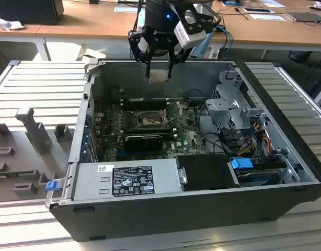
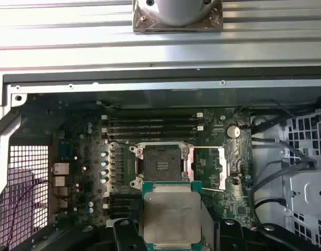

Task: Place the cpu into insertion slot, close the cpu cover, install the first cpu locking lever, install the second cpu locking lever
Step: 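Place the cpu into insertion slot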

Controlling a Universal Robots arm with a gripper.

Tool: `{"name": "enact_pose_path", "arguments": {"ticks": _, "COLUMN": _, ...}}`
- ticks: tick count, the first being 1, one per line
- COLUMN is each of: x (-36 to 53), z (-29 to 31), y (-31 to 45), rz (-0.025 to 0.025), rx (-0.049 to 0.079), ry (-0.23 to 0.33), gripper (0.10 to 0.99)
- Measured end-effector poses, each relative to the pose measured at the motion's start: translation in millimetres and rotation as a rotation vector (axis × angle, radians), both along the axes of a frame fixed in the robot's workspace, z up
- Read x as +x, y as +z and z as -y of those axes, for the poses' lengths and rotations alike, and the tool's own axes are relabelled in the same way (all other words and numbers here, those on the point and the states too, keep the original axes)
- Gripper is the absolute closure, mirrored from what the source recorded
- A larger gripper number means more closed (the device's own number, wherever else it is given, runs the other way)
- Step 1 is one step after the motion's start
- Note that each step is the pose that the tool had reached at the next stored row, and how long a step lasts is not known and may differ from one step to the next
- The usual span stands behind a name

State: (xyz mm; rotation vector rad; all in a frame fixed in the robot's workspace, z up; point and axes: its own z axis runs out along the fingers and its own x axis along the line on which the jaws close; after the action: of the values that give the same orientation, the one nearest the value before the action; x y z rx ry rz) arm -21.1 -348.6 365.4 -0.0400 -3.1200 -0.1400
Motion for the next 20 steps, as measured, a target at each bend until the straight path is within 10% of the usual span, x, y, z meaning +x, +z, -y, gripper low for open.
{"name": "enact_pose_path", "arguments": {"ticks": 20, "x": -0.1, "z": 0.4, "y": -4.3, "rz": 0.0, "rx": 0.0, "ry": -0.095, "gripper": 0.557}}
